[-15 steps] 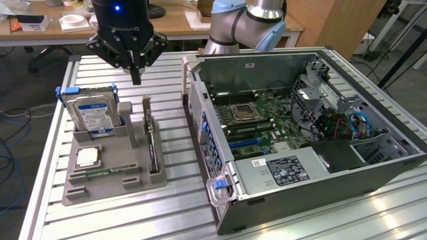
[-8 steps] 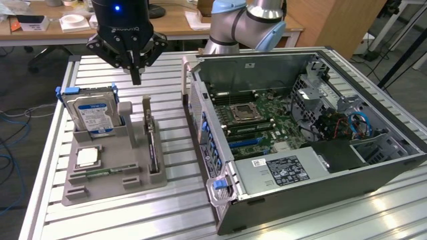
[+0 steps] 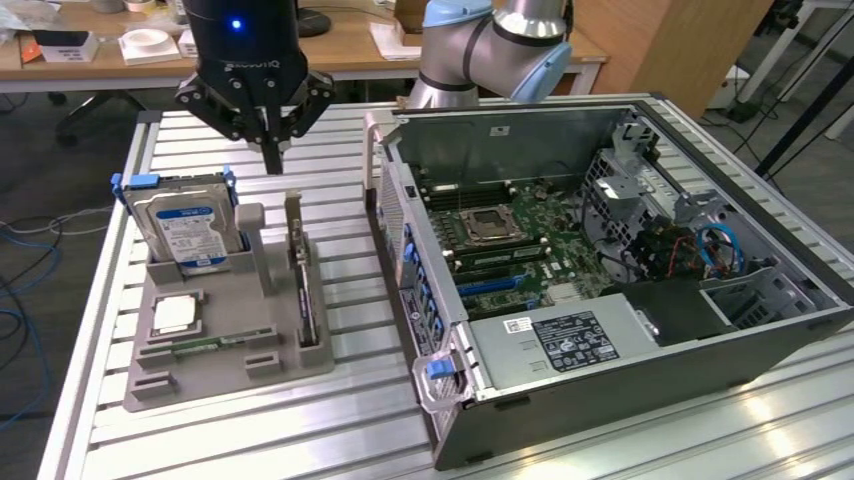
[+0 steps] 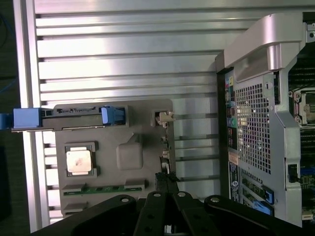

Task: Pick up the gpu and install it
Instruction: 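Pick up the gpu and move the gpu toward the slot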

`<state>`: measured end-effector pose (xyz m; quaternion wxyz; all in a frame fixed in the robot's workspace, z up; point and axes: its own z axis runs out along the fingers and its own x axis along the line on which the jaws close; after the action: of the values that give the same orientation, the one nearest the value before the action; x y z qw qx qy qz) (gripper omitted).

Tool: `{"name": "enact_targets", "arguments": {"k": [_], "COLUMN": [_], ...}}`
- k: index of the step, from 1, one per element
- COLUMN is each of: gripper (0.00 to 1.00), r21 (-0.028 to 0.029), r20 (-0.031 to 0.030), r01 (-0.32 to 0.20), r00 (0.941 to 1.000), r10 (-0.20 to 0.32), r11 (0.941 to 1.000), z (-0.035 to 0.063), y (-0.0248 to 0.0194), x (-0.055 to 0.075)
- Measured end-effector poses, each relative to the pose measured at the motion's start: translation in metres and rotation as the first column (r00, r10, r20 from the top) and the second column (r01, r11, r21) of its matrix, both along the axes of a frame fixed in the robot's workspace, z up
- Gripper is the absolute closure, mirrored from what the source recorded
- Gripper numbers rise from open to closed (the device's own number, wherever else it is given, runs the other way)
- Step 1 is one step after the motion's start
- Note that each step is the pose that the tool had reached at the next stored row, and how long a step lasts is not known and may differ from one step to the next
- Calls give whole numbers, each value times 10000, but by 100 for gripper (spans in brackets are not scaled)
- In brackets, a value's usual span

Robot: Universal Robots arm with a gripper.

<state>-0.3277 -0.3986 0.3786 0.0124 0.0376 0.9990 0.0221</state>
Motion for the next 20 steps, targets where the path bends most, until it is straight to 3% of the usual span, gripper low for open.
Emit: {"name": "enact_targets", "arguments": {"k": [20], "gripper": [89], "r21": [1], "r20": [0], "r01": [-1], "r00": [10000], "r10": [1], "r11": [10000], "z": [-108], "y": [0], "x": [11]}}
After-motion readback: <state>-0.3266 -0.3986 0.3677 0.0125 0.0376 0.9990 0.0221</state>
